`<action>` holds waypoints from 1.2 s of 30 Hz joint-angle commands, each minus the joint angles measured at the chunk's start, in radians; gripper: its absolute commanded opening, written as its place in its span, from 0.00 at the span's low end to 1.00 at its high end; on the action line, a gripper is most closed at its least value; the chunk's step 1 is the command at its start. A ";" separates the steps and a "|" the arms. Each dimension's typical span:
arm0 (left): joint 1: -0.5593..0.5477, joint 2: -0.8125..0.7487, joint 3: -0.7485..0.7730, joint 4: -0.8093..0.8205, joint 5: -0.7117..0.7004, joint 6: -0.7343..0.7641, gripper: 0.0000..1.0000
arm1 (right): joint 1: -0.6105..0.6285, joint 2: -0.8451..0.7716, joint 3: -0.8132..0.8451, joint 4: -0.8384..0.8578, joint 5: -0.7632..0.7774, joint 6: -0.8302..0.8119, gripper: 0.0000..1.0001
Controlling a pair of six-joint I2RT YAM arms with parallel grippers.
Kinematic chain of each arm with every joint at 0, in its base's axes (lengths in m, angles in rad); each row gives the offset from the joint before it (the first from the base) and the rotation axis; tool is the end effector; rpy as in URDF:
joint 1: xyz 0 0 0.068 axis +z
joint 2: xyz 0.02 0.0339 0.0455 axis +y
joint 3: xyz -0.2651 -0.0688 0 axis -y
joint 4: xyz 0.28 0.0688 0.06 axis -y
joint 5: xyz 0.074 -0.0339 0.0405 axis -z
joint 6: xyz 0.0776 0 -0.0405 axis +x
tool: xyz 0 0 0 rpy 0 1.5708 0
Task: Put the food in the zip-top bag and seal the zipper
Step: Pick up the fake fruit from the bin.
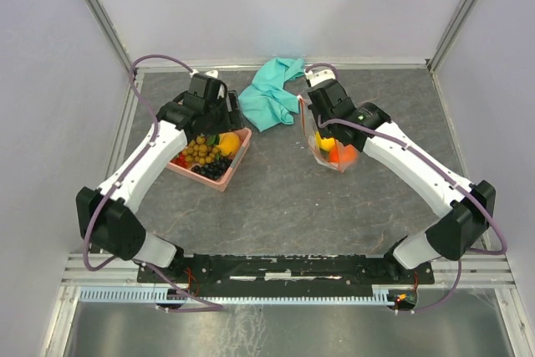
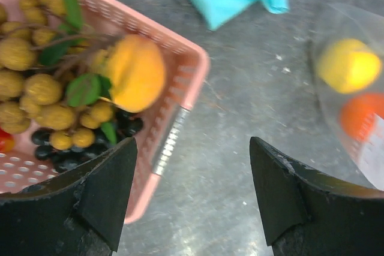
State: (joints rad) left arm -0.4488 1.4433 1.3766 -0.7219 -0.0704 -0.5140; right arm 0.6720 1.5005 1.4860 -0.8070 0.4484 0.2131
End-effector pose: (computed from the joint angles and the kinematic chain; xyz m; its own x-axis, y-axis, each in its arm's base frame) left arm 0.3415 -0.1584 0.3102 -0.7474 -0.1844 -0.6383 0.0238 0.9527 -0.3031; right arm 0.3185 0.2104 0.3285 -0.6298 -0.2575 -0.7328 -0.2013 0.9653 -0.1662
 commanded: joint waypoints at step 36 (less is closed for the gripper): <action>0.169 0.510 0.196 -0.055 0.103 0.264 0.92 | -0.021 -0.001 -0.011 0.058 -0.056 0.030 0.01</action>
State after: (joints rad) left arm -0.2844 1.9221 1.5349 -0.7616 -0.0383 -0.3038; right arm 0.6579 1.5009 1.4563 -0.7788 0.3954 0.2386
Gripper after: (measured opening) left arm 0.912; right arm 0.023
